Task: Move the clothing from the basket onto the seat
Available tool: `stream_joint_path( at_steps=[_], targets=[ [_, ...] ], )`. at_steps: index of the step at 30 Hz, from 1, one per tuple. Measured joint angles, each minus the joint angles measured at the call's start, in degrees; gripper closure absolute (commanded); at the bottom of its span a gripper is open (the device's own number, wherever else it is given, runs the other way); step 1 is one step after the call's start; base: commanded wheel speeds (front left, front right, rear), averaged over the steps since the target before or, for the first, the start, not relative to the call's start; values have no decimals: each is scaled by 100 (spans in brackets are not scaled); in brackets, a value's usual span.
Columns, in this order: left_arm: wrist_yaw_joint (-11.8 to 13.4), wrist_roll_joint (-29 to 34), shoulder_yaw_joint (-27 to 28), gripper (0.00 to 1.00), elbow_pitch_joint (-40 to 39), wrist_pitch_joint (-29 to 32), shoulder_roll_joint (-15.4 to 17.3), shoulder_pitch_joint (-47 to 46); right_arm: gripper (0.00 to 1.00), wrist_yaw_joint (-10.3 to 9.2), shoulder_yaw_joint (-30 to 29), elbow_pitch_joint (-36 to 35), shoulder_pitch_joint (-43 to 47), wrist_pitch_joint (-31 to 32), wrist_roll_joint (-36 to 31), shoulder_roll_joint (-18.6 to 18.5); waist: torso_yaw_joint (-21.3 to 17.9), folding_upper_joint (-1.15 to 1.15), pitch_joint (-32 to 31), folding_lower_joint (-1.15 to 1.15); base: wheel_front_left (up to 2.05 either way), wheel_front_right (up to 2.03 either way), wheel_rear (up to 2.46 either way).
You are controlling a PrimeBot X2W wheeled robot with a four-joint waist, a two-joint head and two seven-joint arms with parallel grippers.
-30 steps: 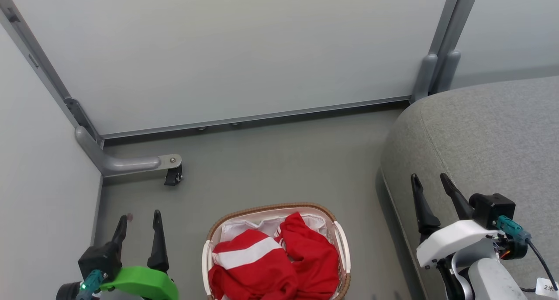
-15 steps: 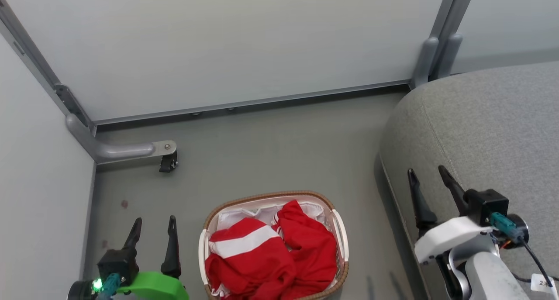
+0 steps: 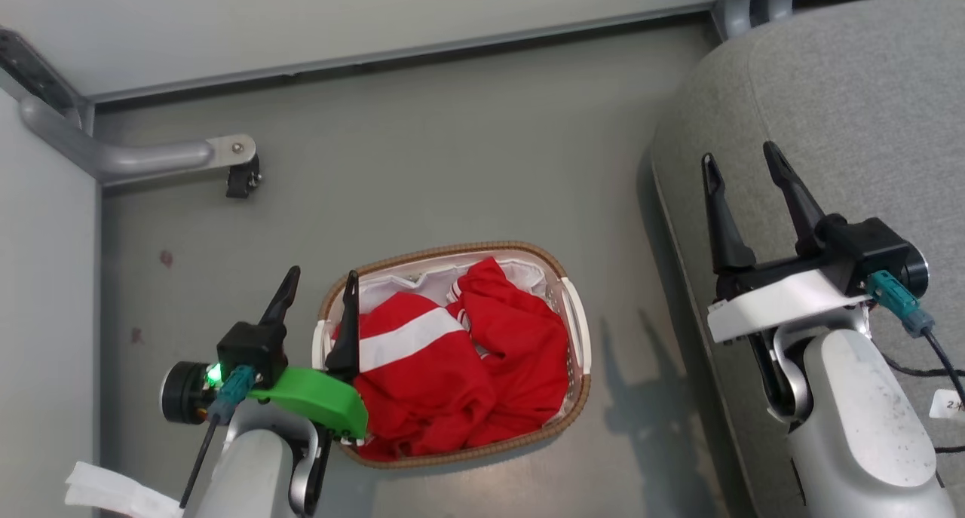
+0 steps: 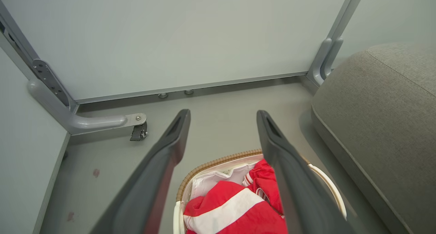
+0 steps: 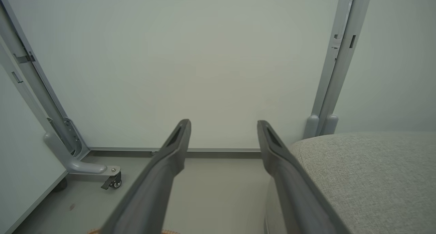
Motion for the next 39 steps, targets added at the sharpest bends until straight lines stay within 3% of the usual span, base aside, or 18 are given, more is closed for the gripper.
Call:
stream_joint_path(
  at_steps=[8, 19, 39],
  targets=[
    [-3, -358, -790, 0, 446, -1, 10, -746, 0, 0, 37, -344, -393, 1, 126, -1, -138, 0, 851, 0, 0, 0, 0],
    [-4, -659, -1627, 0, 1055, 0, 282, -1573, 0, 0, 183, -824, -789, 0, 222, -3, -374, 0, 1855, 1, 0, 0, 0],
    [-9, -803, -2780, 0, 3145, -1, 315, -2739, 0, 0, 386, -1405, -1128, 0, 221, -2, -890, 0, 3139, 0, 0, 0, 0]
  ],
)
